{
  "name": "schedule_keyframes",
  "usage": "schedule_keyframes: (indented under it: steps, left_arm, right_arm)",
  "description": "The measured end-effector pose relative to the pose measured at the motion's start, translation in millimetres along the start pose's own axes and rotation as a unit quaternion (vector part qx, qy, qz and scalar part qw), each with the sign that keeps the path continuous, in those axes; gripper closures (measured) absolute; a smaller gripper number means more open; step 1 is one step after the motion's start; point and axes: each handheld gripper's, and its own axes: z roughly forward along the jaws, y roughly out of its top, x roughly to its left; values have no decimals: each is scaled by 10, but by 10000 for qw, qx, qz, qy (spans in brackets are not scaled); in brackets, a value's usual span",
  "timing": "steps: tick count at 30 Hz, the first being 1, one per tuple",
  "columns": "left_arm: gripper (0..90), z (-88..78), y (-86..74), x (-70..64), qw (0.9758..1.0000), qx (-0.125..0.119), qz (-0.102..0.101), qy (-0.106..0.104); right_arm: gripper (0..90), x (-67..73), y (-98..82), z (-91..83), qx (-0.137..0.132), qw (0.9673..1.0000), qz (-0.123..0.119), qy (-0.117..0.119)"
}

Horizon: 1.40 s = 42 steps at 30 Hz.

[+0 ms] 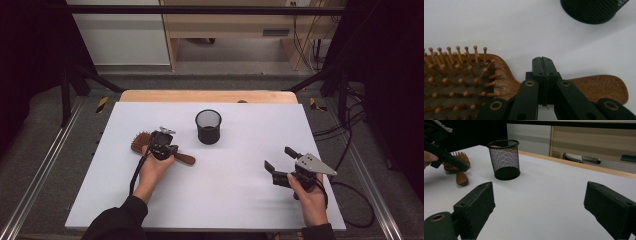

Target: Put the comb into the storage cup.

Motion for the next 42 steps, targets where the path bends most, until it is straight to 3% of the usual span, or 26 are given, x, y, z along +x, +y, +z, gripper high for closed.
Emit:
schedule_keyframes:
  steps: [6,16,25,34,42]
  left_arm:
    - [900,-49,-46,8,9999,-40,-60,-98]
    - [900,-167,-169,-20,9998,-99,11,-165]
    - [900,-319,-388,-10,9997,-130,73,-180]
    - [900,-471,-603,190,9999,-141,-37,-26]
    - [900,-526,-694,378,9998,-125,-122,57]
  right_arm:
    - [95,5,-1,2,8,10000,2,10]
    - [95,2,1,1,-2,10000,0,5]
    - [95,-1,5,-4,-20,10000,12,2]
    - [93,1,5,-2,-12,10000,21,11]
    - [93,4,2,3,2,10000,17,27]
